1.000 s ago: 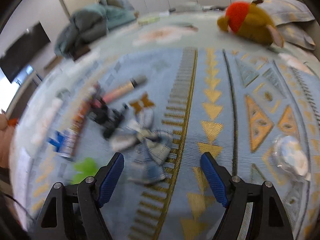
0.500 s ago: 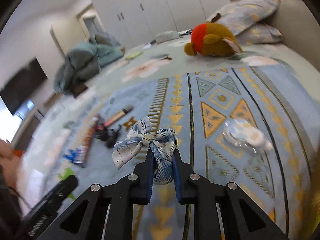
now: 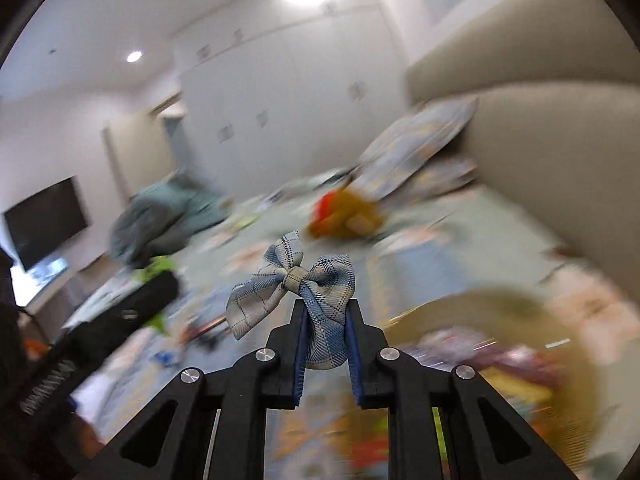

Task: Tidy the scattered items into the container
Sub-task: 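Carry the green figure and plaid bow over the plate and open both tools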

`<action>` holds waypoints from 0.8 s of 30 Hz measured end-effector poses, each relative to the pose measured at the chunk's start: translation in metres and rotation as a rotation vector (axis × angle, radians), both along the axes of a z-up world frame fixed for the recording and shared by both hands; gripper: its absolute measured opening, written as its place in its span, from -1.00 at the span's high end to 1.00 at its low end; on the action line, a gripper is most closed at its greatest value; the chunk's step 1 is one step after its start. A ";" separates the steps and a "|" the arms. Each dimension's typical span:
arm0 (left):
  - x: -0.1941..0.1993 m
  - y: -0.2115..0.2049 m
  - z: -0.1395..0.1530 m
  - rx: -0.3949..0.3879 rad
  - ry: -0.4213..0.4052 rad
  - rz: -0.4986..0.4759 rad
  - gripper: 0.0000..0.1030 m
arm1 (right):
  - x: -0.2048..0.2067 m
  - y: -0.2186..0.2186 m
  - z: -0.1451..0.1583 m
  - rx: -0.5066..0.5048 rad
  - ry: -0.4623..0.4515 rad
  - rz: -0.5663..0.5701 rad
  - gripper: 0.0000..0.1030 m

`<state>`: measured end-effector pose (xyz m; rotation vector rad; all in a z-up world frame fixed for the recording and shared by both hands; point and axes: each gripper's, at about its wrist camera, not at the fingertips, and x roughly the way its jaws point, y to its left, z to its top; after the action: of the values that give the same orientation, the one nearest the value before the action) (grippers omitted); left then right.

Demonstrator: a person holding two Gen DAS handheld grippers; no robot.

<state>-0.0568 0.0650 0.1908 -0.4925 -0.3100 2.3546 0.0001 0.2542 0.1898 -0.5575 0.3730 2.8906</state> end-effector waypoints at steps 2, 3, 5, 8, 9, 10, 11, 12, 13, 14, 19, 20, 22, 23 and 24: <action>0.003 0.019 0.000 -0.024 0.013 -0.024 0.42 | 0.016 0.022 0.006 0.017 0.001 -0.082 0.67; 0.003 0.029 -0.002 -0.037 0.010 -0.029 0.42 | 0.020 0.030 0.006 0.012 -0.001 -0.104 0.67; 0.004 0.040 -0.005 -0.036 -0.006 -0.051 0.42 | 0.028 0.048 0.004 -0.013 -0.010 -0.153 0.66; 0.005 0.054 -0.008 -0.057 -0.008 -0.063 0.42 | 0.033 0.067 -0.005 -0.072 -0.029 -0.207 0.65; 0.006 0.058 -0.008 -0.066 -0.008 -0.072 0.42 | 0.033 0.073 -0.009 -0.102 -0.041 -0.215 0.64; 0.008 0.060 -0.008 -0.075 -0.009 -0.077 0.41 | 0.033 0.076 -0.012 -0.122 -0.050 -0.221 0.64; 0.009 0.062 -0.010 -0.094 -0.015 -0.085 0.39 | 0.033 0.079 -0.014 -0.137 -0.059 -0.230 0.64; 0.006 0.068 -0.014 -0.130 -0.035 -0.101 0.39 | 0.033 0.082 -0.016 -0.142 -0.073 -0.236 0.55; 0.003 0.069 -0.018 -0.157 -0.061 -0.111 0.37 | 0.033 0.081 -0.018 -0.138 -0.096 -0.243 0.41; 0.000 0.070 -0.023 -0.179 -0.100 -0.115 0.29 | 0.032 0.081 -0.019 -0.135 -0.120 -0.260 0.05; -0.003 0.034 -0.034 -0.100 -0.169 -0.014 0.01 | 0.050 0.081 -0.008 -0.120 -0.005 -0.340 -0.41; -0.003 0.025 -0.035 -0.097 -0.169 0.017 -0.18 | 0.051 0.078 -0.005 -0.108 0.006 -0.332 -0.45; -0.001 -0.001 -0.037 -0.082 -0.164 0.086 -0.21 | 0.048 0.067 -0.001 -0.097 0.018 -0.296 -0.51; -0.001 -0.016 -0.039 -0.074 -0.173 0.122 -0.21 | 0.046 0.059 0.001 -0.109 0.028 -0.267 -0.53; -0.003 -0.028 -0.040 -0.070 -0.184 0.147 -0.21 | 0.043 0.053 0.001 -0.131 0.039 -0.233 -0.55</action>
<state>-0.0596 0.0374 0.1506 -0.7455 -0.3605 2.4731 0.0426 0.3075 0.1909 -0.4454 0.5948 2.6698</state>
